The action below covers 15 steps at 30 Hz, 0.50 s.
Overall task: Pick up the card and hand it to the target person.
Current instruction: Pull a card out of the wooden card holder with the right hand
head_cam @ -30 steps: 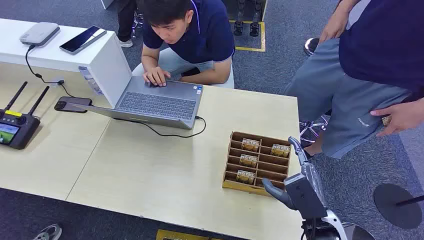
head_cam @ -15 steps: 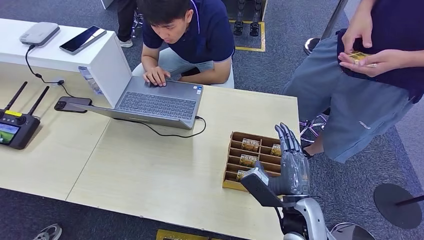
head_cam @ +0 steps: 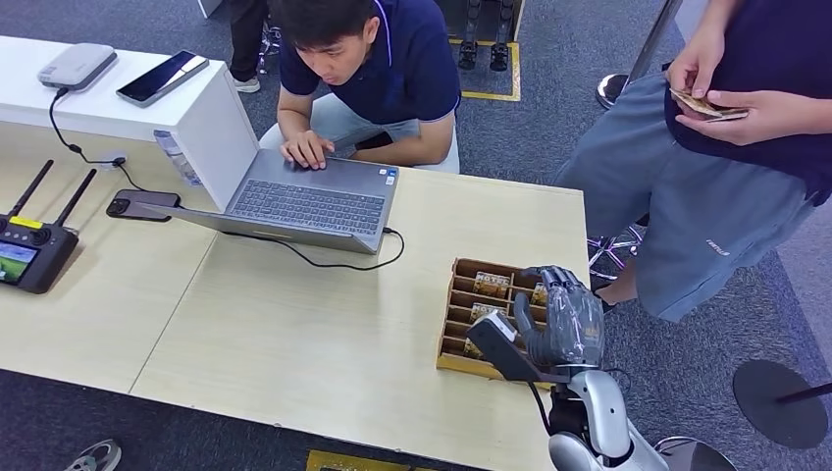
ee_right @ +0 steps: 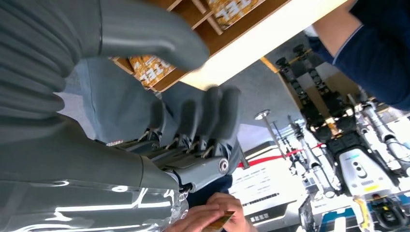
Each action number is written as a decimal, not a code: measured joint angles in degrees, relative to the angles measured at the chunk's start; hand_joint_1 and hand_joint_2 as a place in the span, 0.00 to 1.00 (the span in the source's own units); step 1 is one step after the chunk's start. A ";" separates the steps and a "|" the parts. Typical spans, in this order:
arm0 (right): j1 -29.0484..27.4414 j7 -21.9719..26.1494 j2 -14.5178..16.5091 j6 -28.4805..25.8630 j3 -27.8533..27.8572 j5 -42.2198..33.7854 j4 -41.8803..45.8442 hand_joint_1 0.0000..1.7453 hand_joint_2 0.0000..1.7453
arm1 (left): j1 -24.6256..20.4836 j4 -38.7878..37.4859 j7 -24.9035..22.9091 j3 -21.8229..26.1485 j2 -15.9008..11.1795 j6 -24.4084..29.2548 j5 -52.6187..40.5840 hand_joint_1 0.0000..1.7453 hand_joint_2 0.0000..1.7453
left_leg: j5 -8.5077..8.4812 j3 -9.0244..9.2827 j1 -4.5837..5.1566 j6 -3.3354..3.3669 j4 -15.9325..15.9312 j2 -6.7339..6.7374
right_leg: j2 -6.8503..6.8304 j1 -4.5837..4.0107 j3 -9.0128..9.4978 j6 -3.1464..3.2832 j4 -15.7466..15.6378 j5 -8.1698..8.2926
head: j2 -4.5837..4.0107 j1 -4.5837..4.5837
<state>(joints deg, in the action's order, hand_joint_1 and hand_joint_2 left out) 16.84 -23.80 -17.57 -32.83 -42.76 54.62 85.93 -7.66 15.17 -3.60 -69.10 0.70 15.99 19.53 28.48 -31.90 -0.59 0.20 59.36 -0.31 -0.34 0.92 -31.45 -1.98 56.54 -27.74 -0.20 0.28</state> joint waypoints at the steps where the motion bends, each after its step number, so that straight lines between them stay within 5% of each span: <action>1: 0.19 -0.14 -0.01 -0.04 0.01 -0.11 -0.58 0.19 1.00 | -0.07 0.00 -0.04 -0.10 0.00 -0.08 -0.01 0.00 0.00 | 0.00 0.00 0.00 0.00 0.00 0.00 | 0.00 0.00 0.00 0.00 0.00 0.00 | 0.00 0.00; 4: 0.60 -0.59 -0.04 0.08 0.07 -0.48 -2.15 0.45 1.00 | -0.10 0.00 -0.28 -0.27 0.00 -0.39 -0.06 0.00 0.00 | 0.00 0.01 0.00 0.00 0.01 0.00 | 0.01 0.00 0.00 0.00 0.00 0.00 | 0.00 0.00; 10: 1.27 -1.32 -0.21 0.80 0.37 -0.99 -4.59 0.62 1.00 | -0.11 0.00 -0.33 -0.75 0.00 -0.46 -0.08 0.00 0.00 | 0.00 0.00 0.00 0.00 0.01 0.00 | 0.01 0.00 -0.01 0.00 0.00 0.00 | 0.00 0.01; 15: 2.10 -1.33 -0.22 1.39 0.39 -1.06 -6.46 0.66 1.00 | -0.18 0.00 -0.34 -0.97 0.01 -0.63 -0.58 0.00 0.00 | 0.00 0.00 0.00 0.00 0.01 0.01 | 0.01 0.00 -0.01 0.00 0.00 0.00 | 0.00 0.01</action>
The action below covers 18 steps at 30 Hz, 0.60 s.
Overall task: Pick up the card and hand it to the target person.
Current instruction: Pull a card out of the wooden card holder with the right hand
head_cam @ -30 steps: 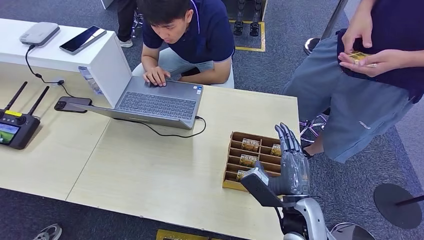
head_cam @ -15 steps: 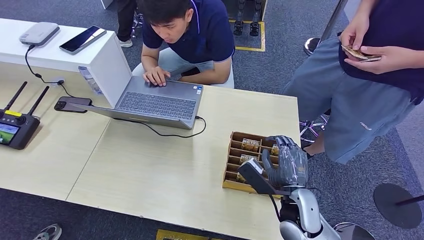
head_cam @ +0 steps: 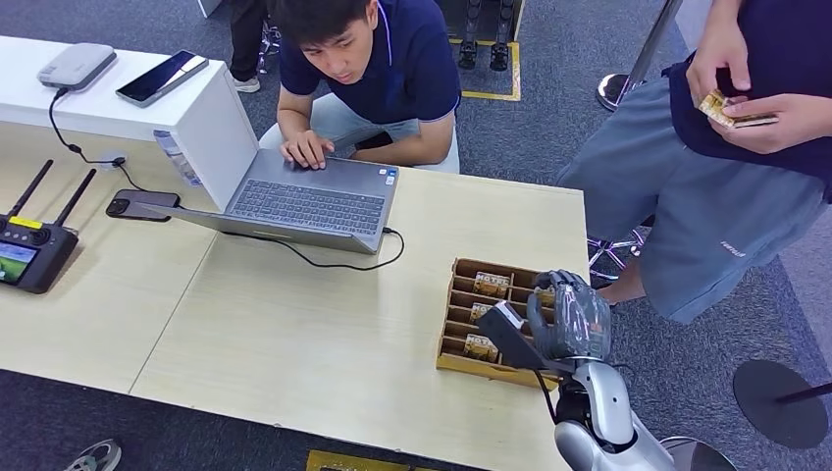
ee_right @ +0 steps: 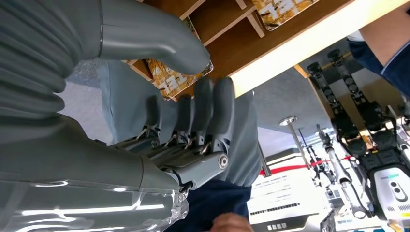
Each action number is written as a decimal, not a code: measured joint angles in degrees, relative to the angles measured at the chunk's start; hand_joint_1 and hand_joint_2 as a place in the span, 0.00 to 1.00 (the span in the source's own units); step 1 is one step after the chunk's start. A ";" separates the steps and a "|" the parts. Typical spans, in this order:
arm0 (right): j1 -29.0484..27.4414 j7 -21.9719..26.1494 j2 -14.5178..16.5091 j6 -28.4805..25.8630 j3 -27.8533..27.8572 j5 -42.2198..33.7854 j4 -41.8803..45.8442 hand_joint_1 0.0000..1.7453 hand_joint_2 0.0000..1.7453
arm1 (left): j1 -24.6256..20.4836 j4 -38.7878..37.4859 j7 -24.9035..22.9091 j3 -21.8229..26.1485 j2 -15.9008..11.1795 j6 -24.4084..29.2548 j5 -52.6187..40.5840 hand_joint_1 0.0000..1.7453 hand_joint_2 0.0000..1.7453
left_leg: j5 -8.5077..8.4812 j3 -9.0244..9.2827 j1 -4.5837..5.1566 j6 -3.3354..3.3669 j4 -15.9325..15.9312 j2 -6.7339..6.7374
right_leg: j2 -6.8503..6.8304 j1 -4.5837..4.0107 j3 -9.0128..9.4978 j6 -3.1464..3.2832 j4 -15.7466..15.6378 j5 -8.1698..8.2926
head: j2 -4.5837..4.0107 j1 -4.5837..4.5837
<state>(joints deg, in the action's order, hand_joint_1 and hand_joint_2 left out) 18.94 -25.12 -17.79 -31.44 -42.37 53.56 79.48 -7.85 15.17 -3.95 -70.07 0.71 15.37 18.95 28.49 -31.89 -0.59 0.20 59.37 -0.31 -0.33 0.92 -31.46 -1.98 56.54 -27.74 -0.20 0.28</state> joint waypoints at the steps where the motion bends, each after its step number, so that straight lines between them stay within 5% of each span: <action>1: 0.23 0.01 0.00 0.18 -0.01 0.00 -0.44 0.66 1.00 | -0.04 0.00 -0.01 -0.08 0.01 -0.05 -0.17 0.00 0.00 | 0.00 0.00 0.00 0.00 0.00 0.00 | 0.00 0.00 0.00 0.00 0.00 0.00 | 0.00 0.00; 6: 1.26 0.02 0.01 1.25 -0.03 -0.01 -2.40 0.60 1.00 | -0.27 0.00 -0.01 -0.21 0.08 -0.36 -0.39 0.00 0.00 | 0.00 0.00 0.00 0.00 0.00 0.00 | 0.00 0.00 0.00 0.00 0.00 0.00 | 0.00 -0.01; 11: 2.05 0.06 0.01 1.67 -0.05 -0.06 -3.85 0.40 1.00 | -0.35 0.00 -0.04 -0.25 0.12 -0.47 -0.39 0.00 0.00 | 0.00 0.00 0.00 0.00 0.00 0.00 | 0.00 0.00 0.00 0.00 0.00 0.00 | 0.00 0.00; 18: 2.20 0.45 0.01 0.64 -0.03 -1.47 -4.74 0.45 1.00 | -0.33 0.00 -0.17 -0.22 0.11 -0.50 -0.39 0.00 0.00 | 0.00 0.00 0.00 0.00 0.00 0.00 | 0.00 0.00 0.01 0.00 0.00 0.00 | 0.00 0.00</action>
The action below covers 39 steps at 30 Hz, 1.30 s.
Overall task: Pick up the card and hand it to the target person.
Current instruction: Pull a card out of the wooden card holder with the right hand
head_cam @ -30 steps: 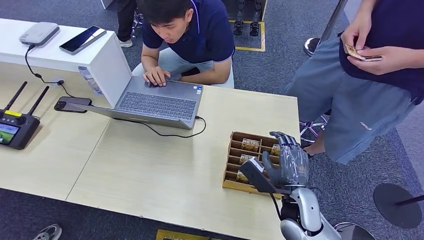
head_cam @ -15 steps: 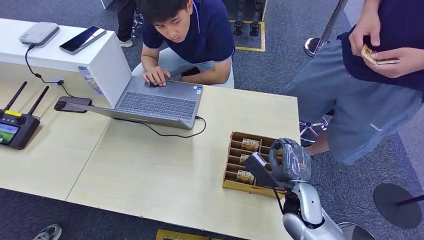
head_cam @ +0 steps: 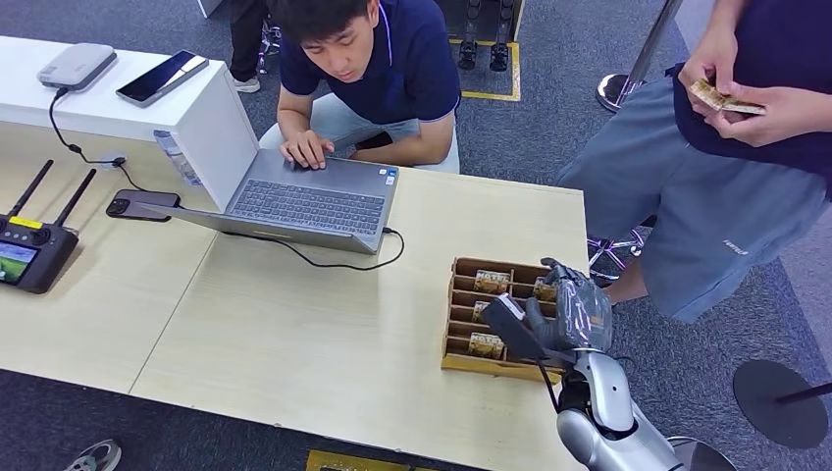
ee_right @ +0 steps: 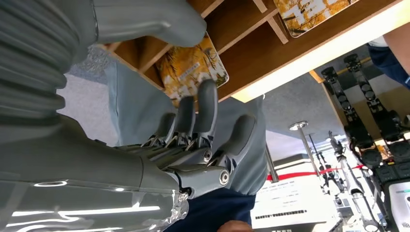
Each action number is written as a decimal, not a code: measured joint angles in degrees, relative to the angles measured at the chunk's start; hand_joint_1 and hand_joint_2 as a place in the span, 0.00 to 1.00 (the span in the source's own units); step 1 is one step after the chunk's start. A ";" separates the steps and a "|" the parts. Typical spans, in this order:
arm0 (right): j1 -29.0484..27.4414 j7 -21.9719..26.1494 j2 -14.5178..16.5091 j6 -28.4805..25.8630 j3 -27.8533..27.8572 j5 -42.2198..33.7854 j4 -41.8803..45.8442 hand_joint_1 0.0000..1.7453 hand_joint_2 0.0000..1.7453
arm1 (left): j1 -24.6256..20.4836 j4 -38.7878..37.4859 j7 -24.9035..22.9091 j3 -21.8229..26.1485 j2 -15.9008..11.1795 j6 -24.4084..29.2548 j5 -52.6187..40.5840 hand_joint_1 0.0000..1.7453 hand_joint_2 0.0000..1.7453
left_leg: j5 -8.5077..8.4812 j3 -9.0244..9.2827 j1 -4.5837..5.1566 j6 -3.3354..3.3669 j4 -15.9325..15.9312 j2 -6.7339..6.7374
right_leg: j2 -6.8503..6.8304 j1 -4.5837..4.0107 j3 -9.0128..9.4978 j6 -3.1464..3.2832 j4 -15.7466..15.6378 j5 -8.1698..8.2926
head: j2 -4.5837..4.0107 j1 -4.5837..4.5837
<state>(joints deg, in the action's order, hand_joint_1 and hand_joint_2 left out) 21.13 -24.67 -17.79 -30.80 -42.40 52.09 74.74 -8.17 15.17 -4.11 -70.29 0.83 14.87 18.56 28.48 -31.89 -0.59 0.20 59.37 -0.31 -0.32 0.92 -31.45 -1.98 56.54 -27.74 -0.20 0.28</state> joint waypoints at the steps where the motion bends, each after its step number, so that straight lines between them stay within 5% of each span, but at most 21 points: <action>1: 0.00 0.05 0.00 -0.27 0.02 -0.22 -0.05 0.49 1.00 | 0.00 0.00 0.01 0.00 0.00 0.01 0.00 0.00 0.00 | 0.00 0.00 0.00 0.00 0.00 0.00 | 0.00 0.00 0.00 0.00 0.00 0.00 | 0.00 0.00; 10: 0.23 -0.36 -0.68 -2.42 1.14 -0.13 1.70 0.71 1.00 | 0.06 0.00 0.15 0.00 -0.02 0.16 0.10 0.00 0.00 | 0.00 0.01 0.00 0.00 0.01 0.00 | 0.01 0.00 0.00 0.00 0.00 0.00 | 0.00 0.00; 18: 0.39 -0.55 -1.83 -2.98 2.52 1.42 8.16 0.77 1.00 | 0.22 0.00 0.36 0.00 -0.05 0.69 0.28 0.00 0.00 | 0.00 0.01 0.00 0.00 0.01 0.00 | 0.01 0.00 0.01 0.00 0.00 0.00 | 0.00 0.00; 22: 0.40 -0.46 -2.07 -2.69 2.56 2.27 11.09 0.71 1.00 | 0.41 0.00 0.51 0.00 -0.06 0.72 0.30 0.00 0.00 | 0.00 0.01 0.00 0.00 0.01 0.00 | 0.01 0.00 0.01 0.00 0.00 0.00 | 0.00 0.00; 29: 0.39 1.49 -1.88 0.48 2.07 2.66 12.92 0.37 1.00 | 0.43 0.00 0.51 0.00 -0.06 0.71 0.30 0.00 0.00 | 0.00 -0.01 0.00 0.00 0.00 0.00 | 0.00 0.00 0.01 0.00 0.00 0.00 | 0.00 0.00; 39: 0.38 4.03 -0.50 2.22 0.48 -0.38 9.85 0.45 1.00 | 0.35 0.00 0.23 0.00 -0.02 0.52 0.07 0.00 0.00 | 0.00 -0.01 0.00 0.00 0.00 -0.01 | -0.01 0.00 0.01 0.00 0.01 0.00 | 0.00 0.00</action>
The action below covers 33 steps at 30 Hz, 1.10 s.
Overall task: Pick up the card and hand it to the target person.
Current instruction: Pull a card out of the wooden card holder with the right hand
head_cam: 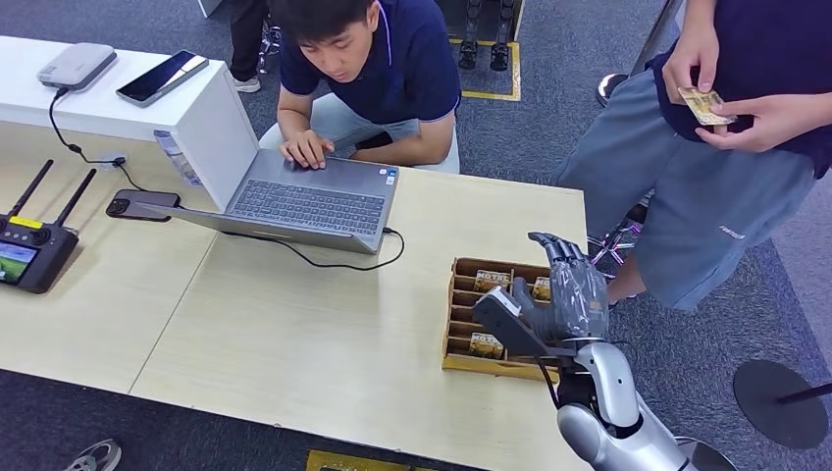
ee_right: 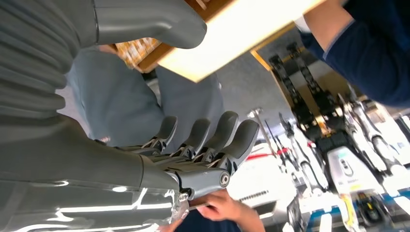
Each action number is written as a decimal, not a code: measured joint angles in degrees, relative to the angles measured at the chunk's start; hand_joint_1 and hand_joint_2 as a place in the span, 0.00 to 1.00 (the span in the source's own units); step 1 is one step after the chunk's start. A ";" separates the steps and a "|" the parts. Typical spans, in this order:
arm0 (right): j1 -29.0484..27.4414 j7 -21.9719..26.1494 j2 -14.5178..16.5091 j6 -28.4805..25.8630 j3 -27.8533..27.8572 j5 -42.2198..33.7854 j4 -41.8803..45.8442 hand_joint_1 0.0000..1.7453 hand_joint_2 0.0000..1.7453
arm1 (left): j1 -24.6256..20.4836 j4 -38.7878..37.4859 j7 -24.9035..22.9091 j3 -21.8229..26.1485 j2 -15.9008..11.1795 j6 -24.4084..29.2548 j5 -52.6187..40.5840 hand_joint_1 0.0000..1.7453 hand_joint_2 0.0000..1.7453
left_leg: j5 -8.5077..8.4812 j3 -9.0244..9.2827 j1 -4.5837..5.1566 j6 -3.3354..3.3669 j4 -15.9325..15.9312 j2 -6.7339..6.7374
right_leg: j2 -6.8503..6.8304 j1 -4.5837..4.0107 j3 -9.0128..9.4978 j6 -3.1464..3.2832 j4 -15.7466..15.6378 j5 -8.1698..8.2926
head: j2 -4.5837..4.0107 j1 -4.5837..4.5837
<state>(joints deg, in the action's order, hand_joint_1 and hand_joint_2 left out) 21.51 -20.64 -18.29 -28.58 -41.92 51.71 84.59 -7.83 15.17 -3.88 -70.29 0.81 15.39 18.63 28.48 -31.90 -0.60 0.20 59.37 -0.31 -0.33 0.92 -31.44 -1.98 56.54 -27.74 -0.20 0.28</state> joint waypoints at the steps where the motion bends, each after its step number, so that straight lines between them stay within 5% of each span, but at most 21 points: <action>1: 0.00 0.17 0.13 -0.02 -0.13 -0.37 -0.62 0.48 1.00 | -0.01 0.00 -0.05 0.00 0.00 -0.04 -0.05 0.00 0.00 | 0.00 0.00 0.00 0.00 0.00 0.00 | 0.00 0.00 0.00 0.00 0.00 0.00 | 0.00 0.00; 23: 1.12 -0.90 0.41 -2.11 -0.84 -1.30 -11.73 0.46 1.00 | -0.29 0.00 -0.15 0.00 0.02 -0.70 -1.08 0.00 0.00 | 0.00 0.02 0.00 0.00 0.01 0.01 | 0.01 0.00 0.00 0.00 0.00 0.00 | 0.00 0.00; 33: 1.59 -1.57 0.03 -2.22 -0.75 -0.78 -12.78 0.55 1.00 | -0.27 0.00 -0.08 0.00 0.02 -0.69 -1.10 0.00 0.00 | 0.00 0.03 0.00 0.00 0.01 0.01 | 0.02 0.00 0.00 0.00 0.00 0.00 | 0.00 0.00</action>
<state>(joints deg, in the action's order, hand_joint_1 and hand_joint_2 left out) 23.10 -22.21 -18.26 -30.80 -42.68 50.92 71.81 -8.09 15.17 -3.96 -70.29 0.83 14.69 17.53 28.48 -31.87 -0.59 0.20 59.38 -0.31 -0.32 0.92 -31.45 -1.98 56.54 -27.74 -0.20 0.28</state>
